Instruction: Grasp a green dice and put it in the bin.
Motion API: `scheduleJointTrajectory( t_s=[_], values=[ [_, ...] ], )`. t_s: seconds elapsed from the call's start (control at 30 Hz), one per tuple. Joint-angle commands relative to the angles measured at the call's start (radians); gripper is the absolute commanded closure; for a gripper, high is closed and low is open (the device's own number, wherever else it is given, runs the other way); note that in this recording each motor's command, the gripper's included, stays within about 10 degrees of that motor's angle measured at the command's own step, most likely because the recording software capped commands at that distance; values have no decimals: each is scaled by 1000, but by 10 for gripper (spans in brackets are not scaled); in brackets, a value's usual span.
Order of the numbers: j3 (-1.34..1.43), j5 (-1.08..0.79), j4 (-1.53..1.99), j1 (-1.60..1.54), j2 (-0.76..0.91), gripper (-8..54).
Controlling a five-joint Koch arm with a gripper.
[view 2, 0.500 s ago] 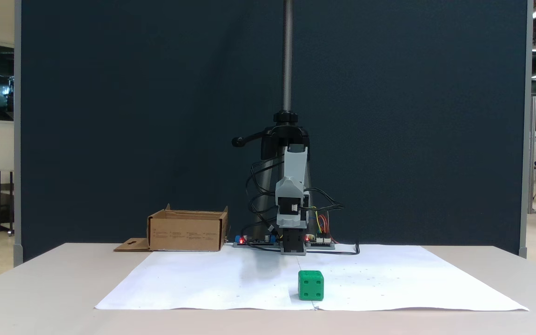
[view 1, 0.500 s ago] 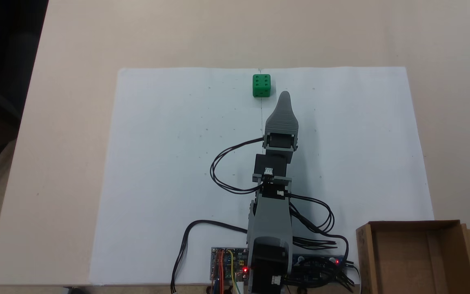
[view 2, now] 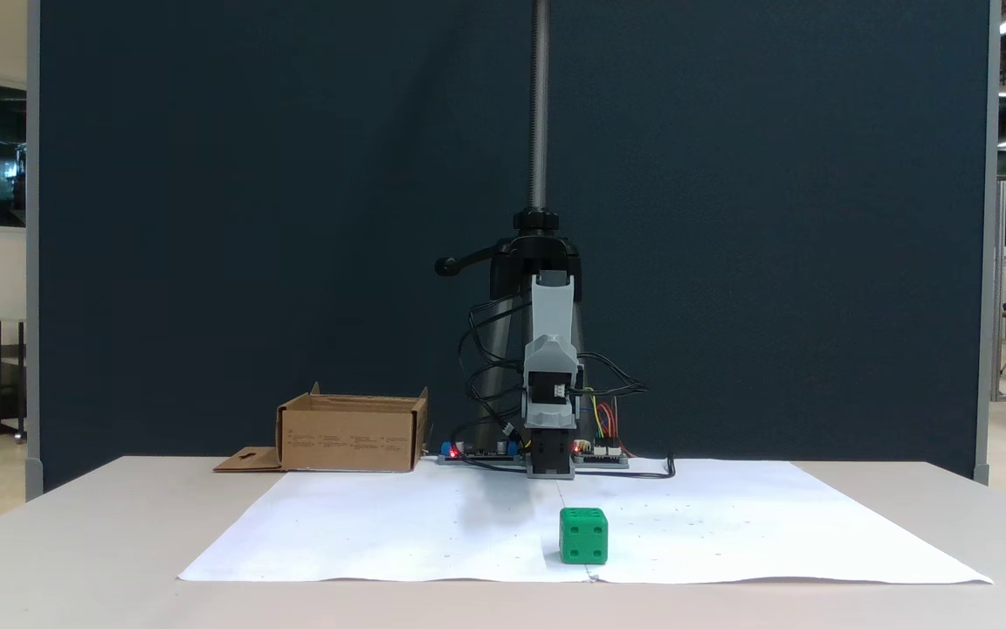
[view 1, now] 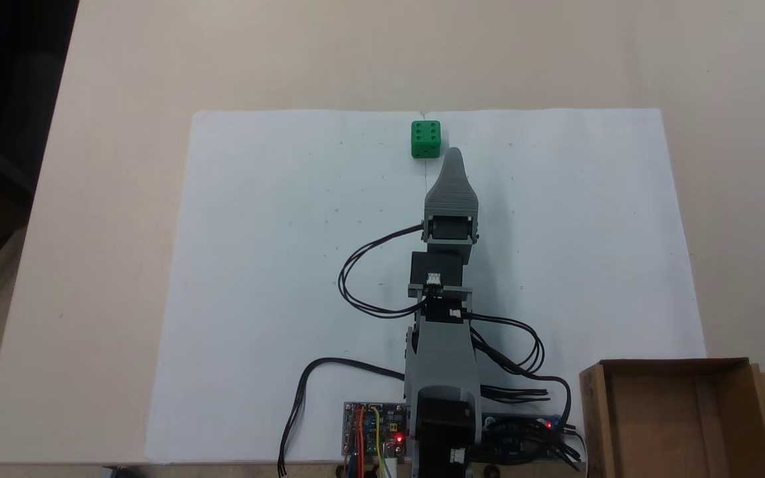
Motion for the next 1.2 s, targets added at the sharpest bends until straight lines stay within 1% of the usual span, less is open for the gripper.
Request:
scheduleJointTrajectory(
  t_s=[0.0,0.63,0.87,1.03,1.17],
  values=[
    [69,-11,-17,18,110,20],
    [69,-12,46,9,109,14],
    [67,-12,52,9,112,26],
    [-20,-12,91,21,109,58],
    [-160,-12,324,31,109,58]
  ],
)
